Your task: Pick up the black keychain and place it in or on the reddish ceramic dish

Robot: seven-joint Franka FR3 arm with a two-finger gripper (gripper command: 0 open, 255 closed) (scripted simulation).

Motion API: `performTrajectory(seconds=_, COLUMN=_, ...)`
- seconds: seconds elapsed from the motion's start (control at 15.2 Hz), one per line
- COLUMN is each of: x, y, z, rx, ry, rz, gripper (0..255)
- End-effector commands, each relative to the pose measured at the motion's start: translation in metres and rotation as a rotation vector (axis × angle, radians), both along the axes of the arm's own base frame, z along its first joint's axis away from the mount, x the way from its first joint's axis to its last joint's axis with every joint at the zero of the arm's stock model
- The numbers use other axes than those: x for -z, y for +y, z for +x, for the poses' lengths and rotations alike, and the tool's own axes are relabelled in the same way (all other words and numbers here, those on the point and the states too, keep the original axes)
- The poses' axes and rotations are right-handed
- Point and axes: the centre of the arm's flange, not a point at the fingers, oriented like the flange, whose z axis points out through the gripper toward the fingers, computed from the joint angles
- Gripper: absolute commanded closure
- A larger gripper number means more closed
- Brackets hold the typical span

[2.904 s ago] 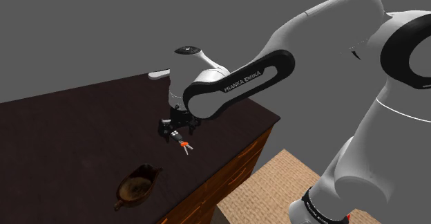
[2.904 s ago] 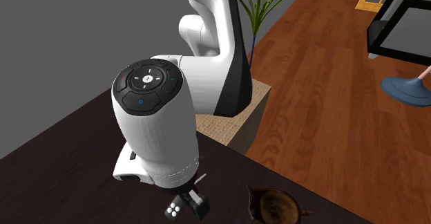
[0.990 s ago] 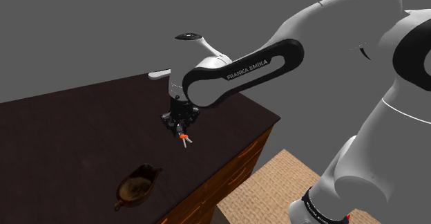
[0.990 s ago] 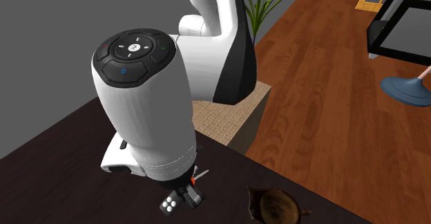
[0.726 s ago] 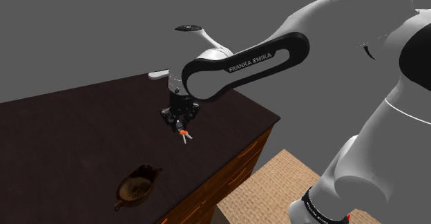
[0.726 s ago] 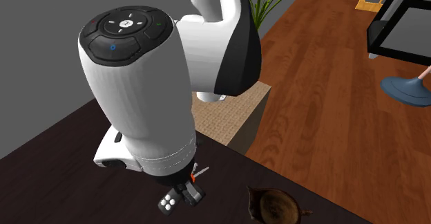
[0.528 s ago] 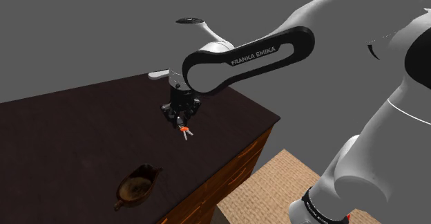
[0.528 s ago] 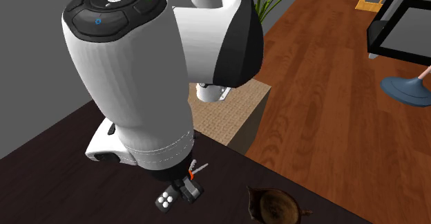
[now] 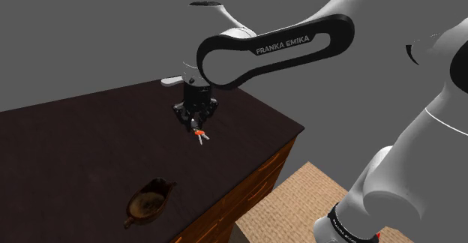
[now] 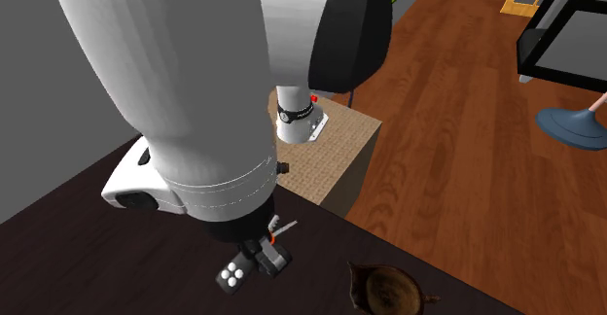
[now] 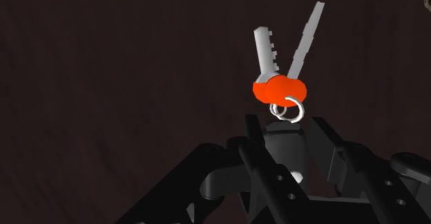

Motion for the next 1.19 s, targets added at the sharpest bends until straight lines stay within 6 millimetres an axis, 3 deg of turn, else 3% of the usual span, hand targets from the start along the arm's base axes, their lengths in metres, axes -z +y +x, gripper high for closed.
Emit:
performTrajectory(seconds=0.0, x=-0.002, y=0.017, z=-0.01, rx=0.0, ry=0.0, rz=0.0, gripper=255)
performTrajectory(seconds=0.86, x=-0.007, y=0.17, z=-0.088, rx=0.0, ry=0.0, rz=0.0, gripper=255)
performTrajectory(seconds=0.92, x=-0.007, y=0.179, z=-0.092, rx=0.0, ry=0.0, rz=0.0, gripper=255)
performTrajectory(seconds=1.12, x=0.009, y=0.179, z=-0.092, rx=0.0, ry=0.0, rz=0.0, gripper=255)
